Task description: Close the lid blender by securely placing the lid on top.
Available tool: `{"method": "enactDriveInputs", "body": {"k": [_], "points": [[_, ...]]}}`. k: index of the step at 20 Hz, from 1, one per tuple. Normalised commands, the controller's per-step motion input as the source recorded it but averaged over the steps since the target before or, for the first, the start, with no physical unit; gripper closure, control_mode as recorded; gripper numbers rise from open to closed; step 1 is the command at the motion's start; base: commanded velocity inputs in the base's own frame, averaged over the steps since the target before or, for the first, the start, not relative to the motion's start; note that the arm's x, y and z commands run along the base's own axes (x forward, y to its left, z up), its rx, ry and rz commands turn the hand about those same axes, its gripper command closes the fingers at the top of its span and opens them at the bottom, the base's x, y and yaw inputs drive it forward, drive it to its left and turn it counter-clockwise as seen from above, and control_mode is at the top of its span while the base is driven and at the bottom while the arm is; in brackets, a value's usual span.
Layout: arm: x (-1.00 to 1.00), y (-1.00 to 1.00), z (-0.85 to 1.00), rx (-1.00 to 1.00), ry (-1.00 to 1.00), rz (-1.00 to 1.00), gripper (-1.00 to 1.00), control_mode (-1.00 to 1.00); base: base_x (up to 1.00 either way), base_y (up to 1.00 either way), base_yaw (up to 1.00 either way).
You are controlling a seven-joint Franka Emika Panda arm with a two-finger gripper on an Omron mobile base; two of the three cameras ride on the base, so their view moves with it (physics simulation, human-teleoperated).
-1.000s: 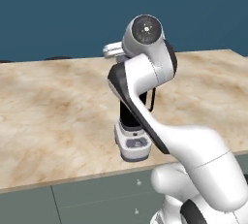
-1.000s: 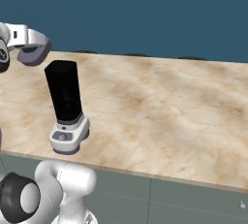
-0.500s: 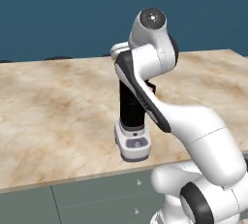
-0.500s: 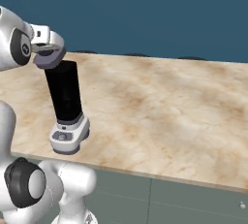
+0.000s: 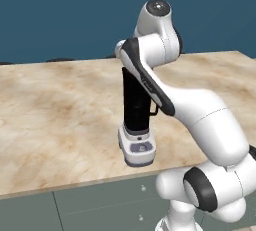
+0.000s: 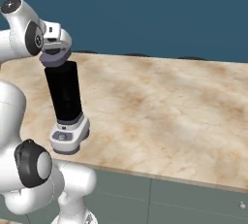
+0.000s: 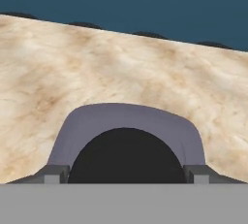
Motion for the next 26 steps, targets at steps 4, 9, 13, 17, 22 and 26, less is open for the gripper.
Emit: {"method": "enactDriveInputs", "body": {"k": [4,9,13,17,22,26], "points": [[0.0,0.0,-0.17,0.0,0.03,0.0,1.0,-1.0,0.0,0.0,0.0],[0.0,0.0,-0.36,0.01,0.03,0.0,1.0,-1.0,0.0,0.0,0.0],[0.01,-0.09,-0.2,0.08,0.0,0.0,1.0,-1.0,0.0,0.0,0.0],[0.19,-0.14,-0.01,0.1,0.01,0.0,1.0,-1.0,0.0,0.0,0.0],[0.18,-0.19,0.0,0.09,0.0,0.0,1.0,-1.0,0.0,0.0,0.0],[0.11,-0.12,-0.01,0.07,-0.05,0.0,1.0,-1.0,0.0,0.0,0.0]]}}
